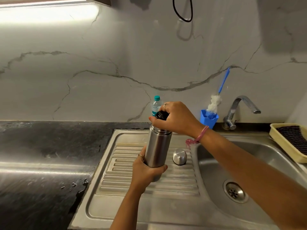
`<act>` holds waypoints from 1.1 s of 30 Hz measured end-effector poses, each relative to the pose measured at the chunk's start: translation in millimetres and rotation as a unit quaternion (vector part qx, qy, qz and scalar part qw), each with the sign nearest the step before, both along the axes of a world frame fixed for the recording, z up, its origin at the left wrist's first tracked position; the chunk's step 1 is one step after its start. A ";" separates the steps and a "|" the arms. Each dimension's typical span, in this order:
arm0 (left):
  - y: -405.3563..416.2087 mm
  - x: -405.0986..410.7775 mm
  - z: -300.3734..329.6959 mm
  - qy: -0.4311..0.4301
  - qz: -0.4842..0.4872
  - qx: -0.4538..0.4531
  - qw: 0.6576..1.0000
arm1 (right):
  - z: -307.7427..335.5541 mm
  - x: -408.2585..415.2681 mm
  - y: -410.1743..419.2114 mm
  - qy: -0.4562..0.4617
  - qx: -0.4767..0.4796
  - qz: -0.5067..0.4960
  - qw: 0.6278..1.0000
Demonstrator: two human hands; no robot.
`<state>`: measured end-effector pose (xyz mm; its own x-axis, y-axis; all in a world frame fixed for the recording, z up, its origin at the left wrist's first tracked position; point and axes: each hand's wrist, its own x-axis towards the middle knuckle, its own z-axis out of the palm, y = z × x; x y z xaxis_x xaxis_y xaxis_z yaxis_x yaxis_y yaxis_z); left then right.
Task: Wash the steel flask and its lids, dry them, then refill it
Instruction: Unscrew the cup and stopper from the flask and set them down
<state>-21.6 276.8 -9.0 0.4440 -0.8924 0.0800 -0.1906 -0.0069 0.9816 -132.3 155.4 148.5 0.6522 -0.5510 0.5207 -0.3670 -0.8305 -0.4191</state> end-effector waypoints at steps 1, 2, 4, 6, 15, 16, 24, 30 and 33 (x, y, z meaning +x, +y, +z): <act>-0.3 0.3 1.2 0.001 -0.001 0.001 1.000 | 2.0 0.2 0.1 -0.002 -0.001 0.006 1.000; -0.1 0.3 2.6 0.002 -0.003 0.002 1.000 | 4.2 -0.2 0.6 -0.005 -0.001 0.013 1.000; 0.5 0.2 4.6 0.003 -0.011 0.001 1.000 | 7.7 -1.5 0.9 -0.012 0.001 0.027 1.000; 0.6 0.0 6.3 0.006 -0.016 -0.002 1.000 | 10.0 -2.6 -0.3 -0.013 0.001 0.040 0.999; 3.0 -8.3 12.1 0.028 -0.042 0.005 0.999 | 34.7 -12.3 -9.5 0.089 0.076 0.166 0.979; 2.8 -10.2 12.7 0.027 -0.036 0.000 0.999 | 39.6 -13.3 -11.7 0.114 0.091 0.159 0.977; -5.3 -20.0 14.3 0.014 0.024 -0.036 0.999 | 44.0 -9.9 7.2 0.297 0.027 -0.049 0.953; -5.4 -19.2 12.0 0.029 0.014 -0.033 0.999 | 39.4 -11.5 -0.6 0.231 0.004 0.020 0.973; -3.4 -16.3 8.4 0.031 0.000 -0.021 0.999 | 45.2 -17.9 -11.2 0.239 0.057 0.137 0.960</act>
<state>-37.9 273.4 -0.5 0.4485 -0.8893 0.0894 -0.1290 0.0346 0.9910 -150.3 144.2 193.6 0.9298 -0.3608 0.0727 -0.3146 -0.8817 -0.3517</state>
